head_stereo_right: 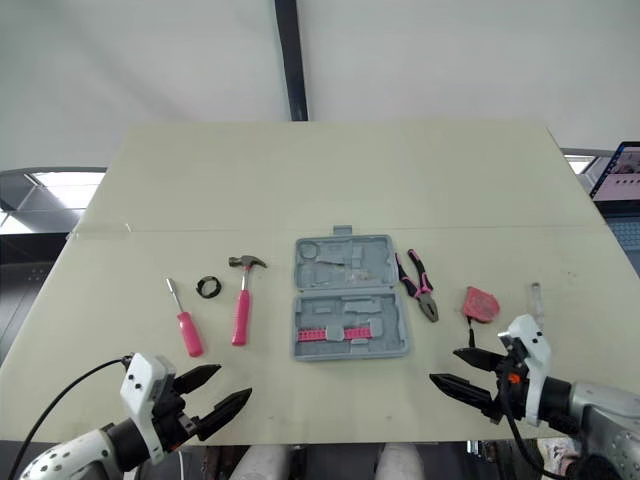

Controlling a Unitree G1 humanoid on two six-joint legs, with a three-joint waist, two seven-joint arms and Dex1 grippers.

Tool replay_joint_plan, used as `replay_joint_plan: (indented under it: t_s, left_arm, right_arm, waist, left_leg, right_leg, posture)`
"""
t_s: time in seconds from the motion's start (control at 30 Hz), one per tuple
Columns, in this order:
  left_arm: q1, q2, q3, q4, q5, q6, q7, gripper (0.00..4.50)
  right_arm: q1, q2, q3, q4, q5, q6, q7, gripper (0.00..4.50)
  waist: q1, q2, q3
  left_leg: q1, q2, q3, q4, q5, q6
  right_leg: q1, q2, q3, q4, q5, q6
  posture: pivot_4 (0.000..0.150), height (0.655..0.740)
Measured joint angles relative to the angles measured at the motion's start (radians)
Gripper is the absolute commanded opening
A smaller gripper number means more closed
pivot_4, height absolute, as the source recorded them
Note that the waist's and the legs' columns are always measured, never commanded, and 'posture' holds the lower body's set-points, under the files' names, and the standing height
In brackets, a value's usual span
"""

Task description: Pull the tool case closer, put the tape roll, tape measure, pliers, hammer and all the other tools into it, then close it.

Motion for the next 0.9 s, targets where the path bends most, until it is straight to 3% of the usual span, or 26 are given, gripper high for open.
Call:
replay_joint_plan:
  t_s: [0.63,0.73,0.83,0.9]
  left_arm:
    - [-0.105,-0.001,-0.017,0.005,-0.01,0.019,0.032,4.44]
    - [-0.105,-0.002,-0.017,0.004,-0.013,0.021,0.033,4.5]
    - [-0.117,0.002,-0.017,0.006,-0.012,0.021,0.032,3.59]
    - [-0.156,0.008,-0.017,0.012,-0.013,0.028,0.032,2.61]
  right_arm:
    - [-0.037,0.012,0.001,0.001,-0.029,0.049,-0.071,4.5]
    - [-0.039,0.012,0.004,0.006,-0.031,0.045,-0.069,3.65]
    - [-0.049,0.012,0.013,0.015,-0.046,0.03,-0.066,2.19]
    - [-0.077,0.012,0.037,0.02,-0.056,0.019,-0.066,1.17]
  waist:
    - [-0.002,0.0,0.0]
    - [-0.001,0.0,0.0]
    - [-0.001,0.0,0.0]
    - [-0.002,0.0,0.0]
  left_leg:
    - [0.001,0.0,0.0,0.0,0.0,0.0]
    - [0.001,0.0,0.0,0.0,0.0,0.0]
    - [0.001,0.0,0.0,0.0,0.0,0.0]
    - [0.001,0.0,0.0,0.0,0.0,0.0]
  right_leg:
    - [0.001,0.0,0.0,0.001,0.0,0.0]
    - [0.001,0.0,0.0,0.001,0.0,0.0]
    - [0.001,0.0,0.0,0.001,0.0,0.0]
    - [0.001,0.0,0.0,0.001,0.0,0.0]
  posture:
    - [0.15,0.736]
    - [0.15,0.736]
    - [0.15,0.736]
    - [0.15,0.736]
